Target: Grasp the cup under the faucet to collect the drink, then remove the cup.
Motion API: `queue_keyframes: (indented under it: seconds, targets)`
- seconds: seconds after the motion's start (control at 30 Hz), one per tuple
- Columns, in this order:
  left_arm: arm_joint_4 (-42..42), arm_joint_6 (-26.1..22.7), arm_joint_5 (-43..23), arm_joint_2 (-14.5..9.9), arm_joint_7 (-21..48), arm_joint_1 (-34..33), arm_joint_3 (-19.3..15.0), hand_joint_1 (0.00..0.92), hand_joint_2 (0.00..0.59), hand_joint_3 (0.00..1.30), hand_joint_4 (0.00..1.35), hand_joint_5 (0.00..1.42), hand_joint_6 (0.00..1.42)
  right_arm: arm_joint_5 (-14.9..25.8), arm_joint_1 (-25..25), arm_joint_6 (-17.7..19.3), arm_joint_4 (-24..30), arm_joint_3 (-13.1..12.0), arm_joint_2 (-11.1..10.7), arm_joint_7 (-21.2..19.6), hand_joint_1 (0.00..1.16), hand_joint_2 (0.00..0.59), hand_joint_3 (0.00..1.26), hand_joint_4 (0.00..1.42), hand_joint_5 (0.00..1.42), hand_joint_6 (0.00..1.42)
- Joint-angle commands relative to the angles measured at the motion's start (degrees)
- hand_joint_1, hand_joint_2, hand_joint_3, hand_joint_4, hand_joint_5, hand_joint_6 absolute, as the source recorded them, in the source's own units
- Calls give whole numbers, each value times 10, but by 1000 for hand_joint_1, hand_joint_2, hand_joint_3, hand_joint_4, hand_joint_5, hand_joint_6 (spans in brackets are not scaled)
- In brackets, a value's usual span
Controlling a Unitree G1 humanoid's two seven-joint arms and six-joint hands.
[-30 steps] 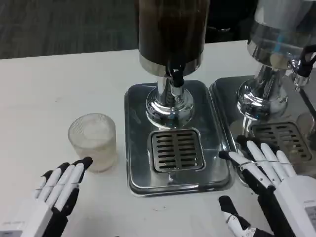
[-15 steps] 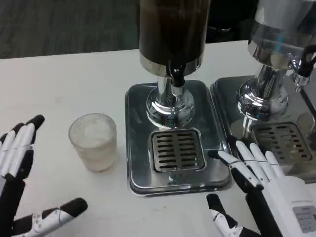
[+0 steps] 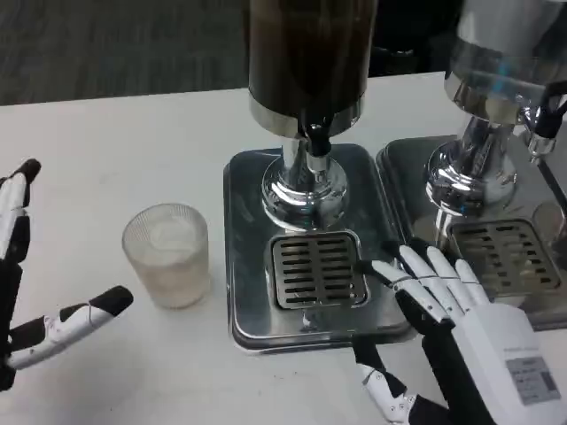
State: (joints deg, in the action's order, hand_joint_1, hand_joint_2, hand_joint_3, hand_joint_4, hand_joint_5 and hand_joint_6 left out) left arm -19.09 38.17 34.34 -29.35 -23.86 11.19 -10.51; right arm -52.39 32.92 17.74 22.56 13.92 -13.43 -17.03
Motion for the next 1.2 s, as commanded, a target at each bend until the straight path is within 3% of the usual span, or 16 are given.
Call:
queue_keyframes:
  seconds: [0.03, 0.27, 0.63, 1.2]
  targets:
    - [-61, 11, 6, -23, -14, -36, 21, 119, 0, 0, 0, 39, 82, -4, -6, -5, -7, 9, 6, -13, 477, 480, 249, 108, 50, 17]
    - [-171, 49, -10, -49, -9, -102, 63, 136, 0, 0, 0, 77, 126, -6, -13, -5, -12, 22, 10, -21, 477, 480, 257, 121, 70, 18]
    - [-307, 86, -18, -62, -1, -188, 113, 139, 0, 0, 0, 149, 181, -13, -34, -3, -31, 45, 14, -38, 477, 480, 263, 145, 95, 18]
    - [-401, 98, -26, -67, 21, -270, 182, 152, 0, 0, 0, 189, 219, -10, -41, -3, -43, 50, 10, -54, 477, 480, 272, 163, 119, 32]
